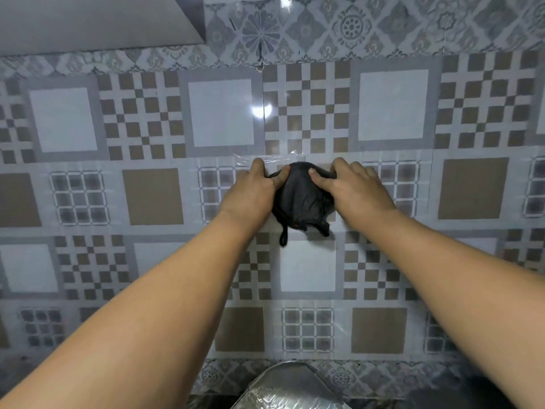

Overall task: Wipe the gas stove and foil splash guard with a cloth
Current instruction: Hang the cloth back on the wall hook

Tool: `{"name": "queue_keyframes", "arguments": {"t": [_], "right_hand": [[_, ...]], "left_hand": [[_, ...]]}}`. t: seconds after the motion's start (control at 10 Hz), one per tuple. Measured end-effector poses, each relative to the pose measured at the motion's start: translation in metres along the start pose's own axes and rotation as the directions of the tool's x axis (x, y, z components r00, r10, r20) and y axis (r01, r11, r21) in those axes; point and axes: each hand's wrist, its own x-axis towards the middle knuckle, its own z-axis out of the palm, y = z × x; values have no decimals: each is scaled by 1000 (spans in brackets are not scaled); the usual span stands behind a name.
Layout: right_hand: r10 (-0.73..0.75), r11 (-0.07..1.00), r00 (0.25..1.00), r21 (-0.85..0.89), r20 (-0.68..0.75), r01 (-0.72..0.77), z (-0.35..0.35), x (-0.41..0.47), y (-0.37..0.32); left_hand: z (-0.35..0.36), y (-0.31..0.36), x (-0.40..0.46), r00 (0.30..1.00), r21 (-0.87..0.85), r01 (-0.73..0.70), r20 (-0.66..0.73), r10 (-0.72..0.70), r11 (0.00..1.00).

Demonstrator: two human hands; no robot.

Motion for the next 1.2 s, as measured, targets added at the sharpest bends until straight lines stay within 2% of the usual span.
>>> {"name": "queue_keyframes", "arguments": {"t": [0.1,0.2,0.3,0.4,0.6,0.8,1.0,1.2], "right_hand": [[-60,990,998,-129,9,61,11,-11,-2],[-9,998,1000,-66,-7,8,16,-9,-1],[11,1000,1000,-5,-2,-11,13,-17,-5],[46,998,998,30,40,-47,5,-25,-3],[124,980,987,141,107,-138,-19,-49,-6],[99,966,982,220,159,-133,-34,-89,-23],[23,933,977,346,211,-96,-45,-131,-52],[-110,900,947,434,303,-35,-44,-178,-81]], "left_hand": [[12,6,-7,996,-29,-84,9,84,996],[15,10,-12,994,-15,-102,-42,102,995],[11,14,-16,1000,-174,27,9,-26,984],[2,15,-25,995,-241,99,47,-90,966],[-24,14,-50,991,-306,131,28,-128,943],[-59,14,-93,983,-368,183,46,-178,912],[-97,10,-152,963,-330,270,93,-253,905],[-130,7,-237,896,-257,439,190,-401,861]]}}
